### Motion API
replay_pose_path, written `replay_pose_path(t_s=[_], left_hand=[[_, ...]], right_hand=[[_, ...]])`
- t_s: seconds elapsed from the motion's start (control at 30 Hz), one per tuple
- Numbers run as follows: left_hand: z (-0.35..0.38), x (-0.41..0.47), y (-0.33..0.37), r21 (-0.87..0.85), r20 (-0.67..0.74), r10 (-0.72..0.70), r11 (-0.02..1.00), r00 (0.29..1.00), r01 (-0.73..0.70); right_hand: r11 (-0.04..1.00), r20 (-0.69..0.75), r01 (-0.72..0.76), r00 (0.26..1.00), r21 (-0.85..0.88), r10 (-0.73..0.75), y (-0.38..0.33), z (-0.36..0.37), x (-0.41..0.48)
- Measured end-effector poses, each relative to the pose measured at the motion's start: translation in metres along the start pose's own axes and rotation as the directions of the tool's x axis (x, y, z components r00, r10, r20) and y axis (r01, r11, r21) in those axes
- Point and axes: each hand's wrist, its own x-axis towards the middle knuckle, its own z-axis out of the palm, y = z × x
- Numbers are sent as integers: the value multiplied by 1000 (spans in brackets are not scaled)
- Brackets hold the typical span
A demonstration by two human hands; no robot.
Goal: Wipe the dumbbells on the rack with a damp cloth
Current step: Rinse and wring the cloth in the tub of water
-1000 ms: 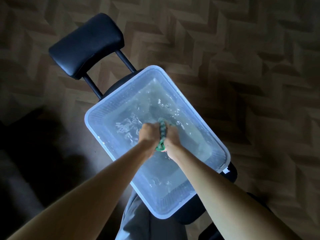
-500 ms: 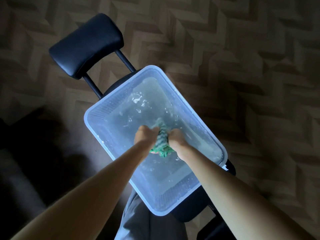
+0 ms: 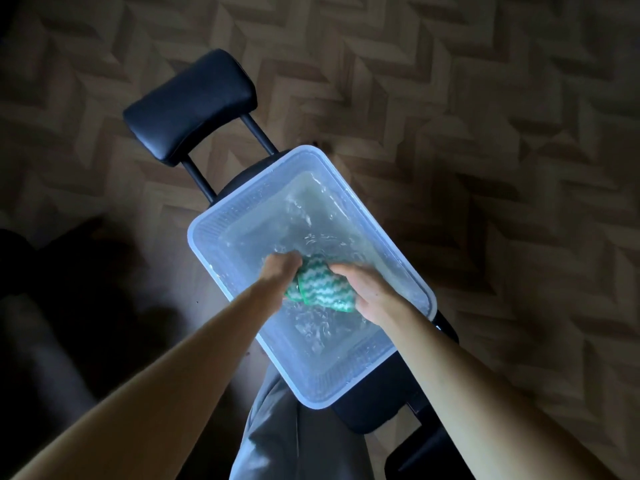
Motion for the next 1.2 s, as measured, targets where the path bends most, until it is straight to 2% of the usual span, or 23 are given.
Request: replay_pose_path(t_s=[0.1, 0.23, 0.3, 0.43, 0.53, 0.57, 0.67, 0.8, 0.87, 0.93, 1.0, 1.1, 1.17, 1.2], left_hand=[[-8, -17, 11, -130, 7, 70, 989, 997, -69], [-18, -38, 17, -182, 120, 246, 958, 962, -222], [-23, -47, 20, -41, 149, 321, 947, 935, -319], [-26, -56, 25, 351, 42, 453, 828, 890, -438], [-23, -61, 29, 398, -17, 509, 793, 861, -461], [-23, -61, 28, 383, -34, 530, 790, 848, -478], [-25, -53, 23, 207, -160, 483, 869, 861, -450], [-23, -38, 25, -90, -196, 376, 913, 906, -399], [-19, -36, 31, -351, -140, 260, 889, 955, -294], [-14, -38, 35, -580, -10, 188, 799, 982, -159], [-11, -40, 37, -652, 96, 182, 754, 979, -76], [-13, -44, 35, -492, 182, 191, 867, 965, -79], [-23, -45, 32, -232, 250, 222, 959, 943, -164], [-29, -45, 29, -111, 267, 250, 967, 931, -228]], right_hand=[[991, 28, 96, 995, 96, -99, -12, 2, -13], [967, -82, 216, 975, 135, -206, -26, 10, -28], [954, -95, 263, 963, 143, -251, -28, 14, -33], [922, -144, 386, 915, 38, -378, -26, 24, -41], [914, -146, 389, 917, 117, -372, -25, 34, -44], [918, -136, 388, 917, 86, -375, -27, 37, -44], [926, -47, 370, 926, -75, -374, -31, 39, -48], [956, 170, 285, 948, -72, -270, -33, 33, -50], [962, 301, 248, 931, -115, -204, -31, 29, -45], [986, 447, 167, 883, -19, -141, -30, 29, -43], [989, 537, 137, 831, 59, -147, -27, 29, -40], [979, 507, 138, 839, 152, -198, -24, 31, -40], [962, 481, 66, 856, 266, -192, -26, 29, -37], [950, 475, 27, 862, 311, -179, -28, 26, -36]])
